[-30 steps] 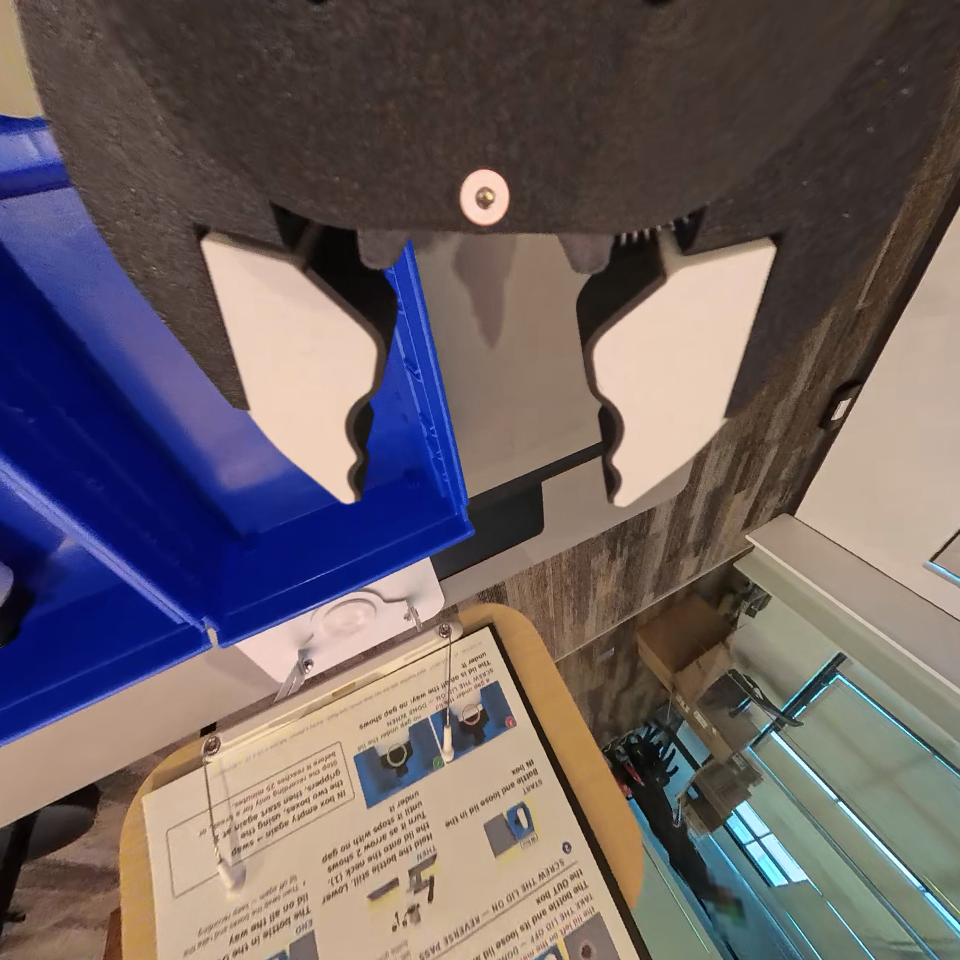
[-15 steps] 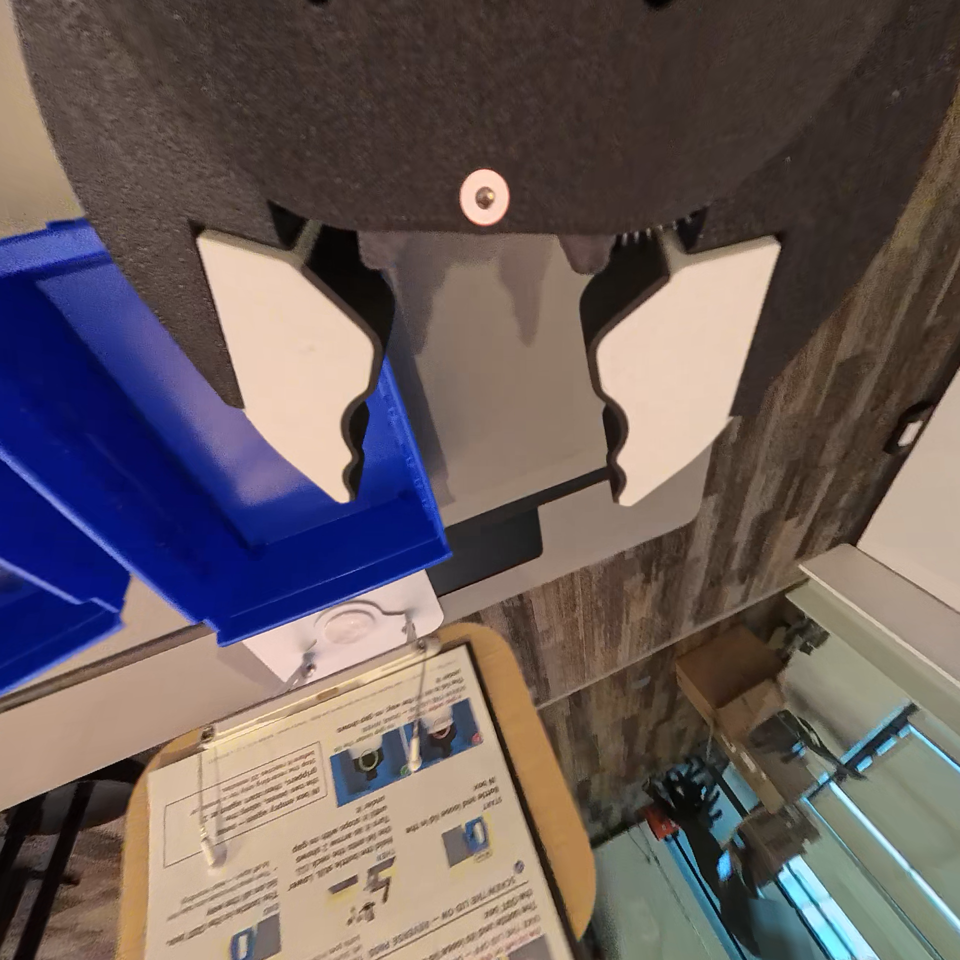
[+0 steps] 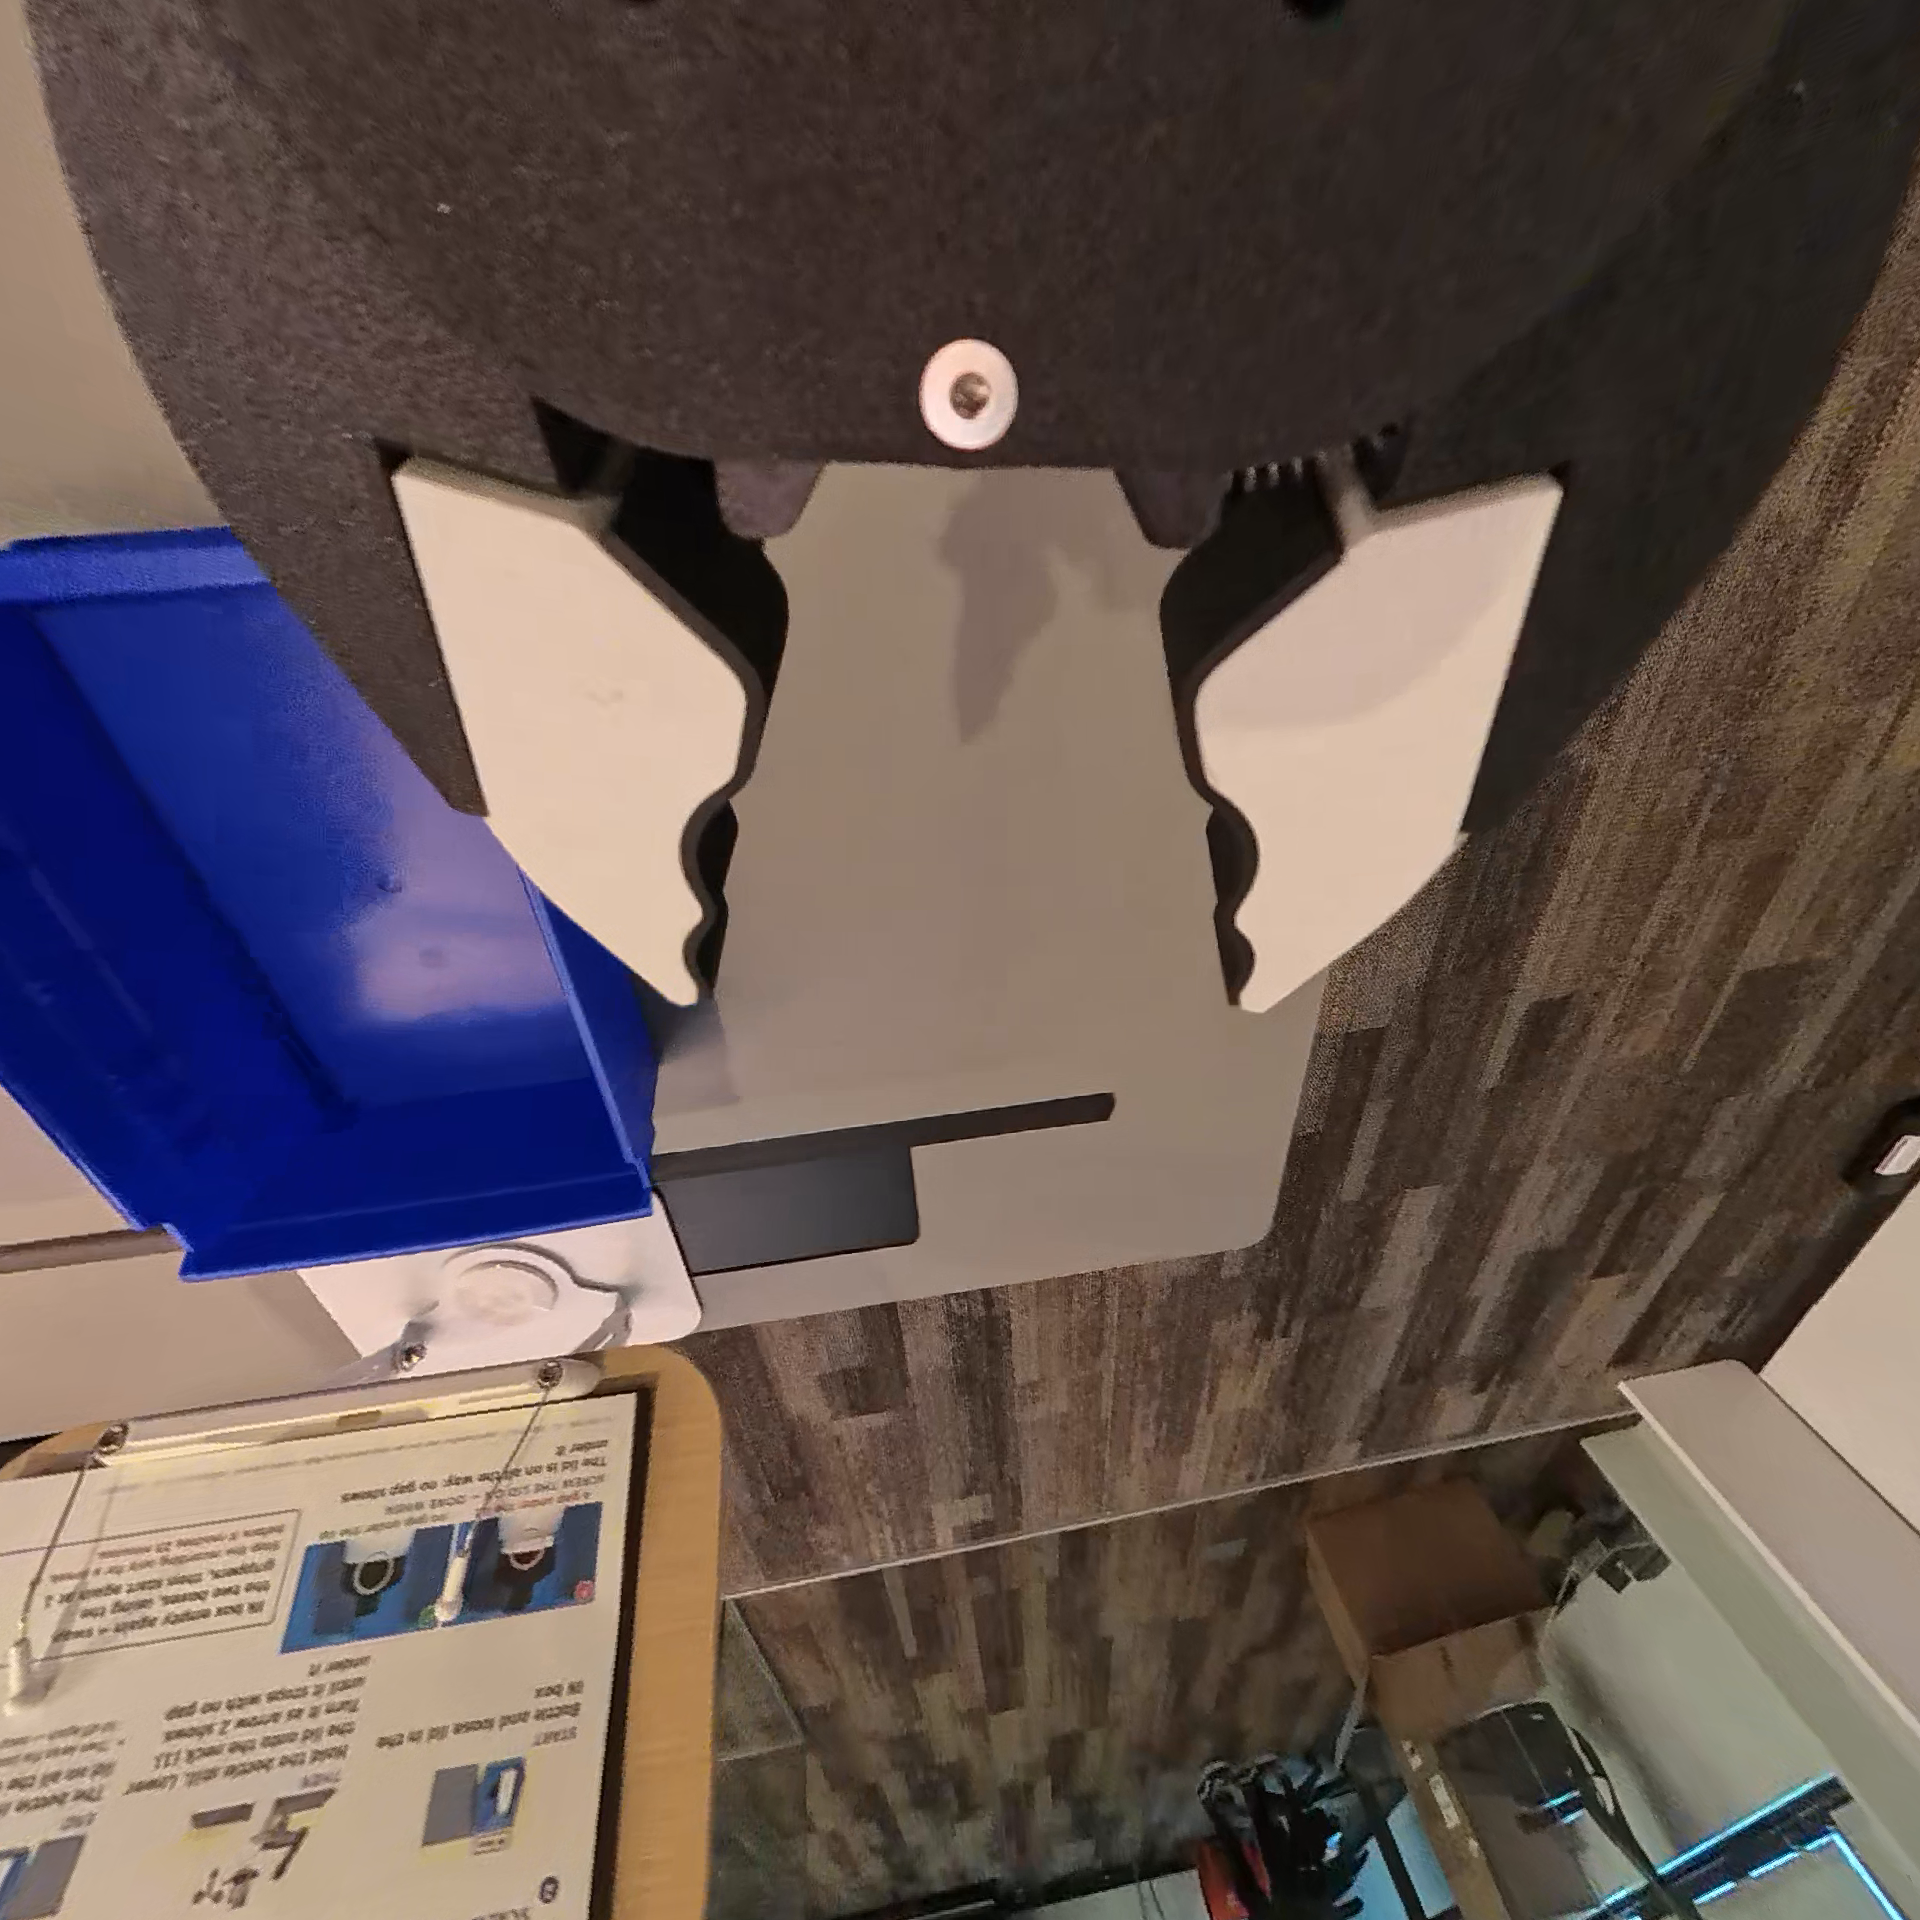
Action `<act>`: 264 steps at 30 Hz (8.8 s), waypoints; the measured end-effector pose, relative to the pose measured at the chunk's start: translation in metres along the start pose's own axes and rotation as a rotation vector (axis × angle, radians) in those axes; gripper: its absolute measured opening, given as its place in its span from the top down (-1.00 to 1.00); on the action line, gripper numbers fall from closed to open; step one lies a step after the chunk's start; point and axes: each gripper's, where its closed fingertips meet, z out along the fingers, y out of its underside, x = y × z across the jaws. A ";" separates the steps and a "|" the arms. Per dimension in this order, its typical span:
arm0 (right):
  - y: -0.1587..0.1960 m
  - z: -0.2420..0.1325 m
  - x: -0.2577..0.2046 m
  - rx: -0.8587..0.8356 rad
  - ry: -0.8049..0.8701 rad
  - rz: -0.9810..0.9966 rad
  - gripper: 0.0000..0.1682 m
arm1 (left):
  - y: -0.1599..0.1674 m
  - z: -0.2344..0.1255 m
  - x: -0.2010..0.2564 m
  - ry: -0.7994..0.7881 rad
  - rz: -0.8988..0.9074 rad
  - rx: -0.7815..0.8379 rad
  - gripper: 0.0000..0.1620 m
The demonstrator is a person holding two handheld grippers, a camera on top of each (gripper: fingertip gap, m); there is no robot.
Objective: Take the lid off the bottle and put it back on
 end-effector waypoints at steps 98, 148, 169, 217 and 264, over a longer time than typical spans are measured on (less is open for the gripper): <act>0.021 0.132 0.097 0.110 -0.049 0.066 0.90 | 0.001 0.009 0.060 0.003 0.196 -0.057 -0.13; 0.076 0.138 0.177 0.152 -0.015 0.190 0.73 | 0.211 0.105 -0.074 0.042 0.062 -0.955 0.72; 0.070 0.135 0.179 0.139 -0.142 0.310 0.91 | 0.189 0.150 -0.056 0.044 0.384 -0.798 0.56; -0.033 -0.114 0.040 1.488 0.386 -0.232 0.21 | -0.025 0.040 0.038 -0.158 0.259 0.115 0.12; -0.077 -0.008 0.004 1.069 0.447 -0.506 0.21 | 0.203 0.130 0.012 0.007 0.145 -1.062 -0.01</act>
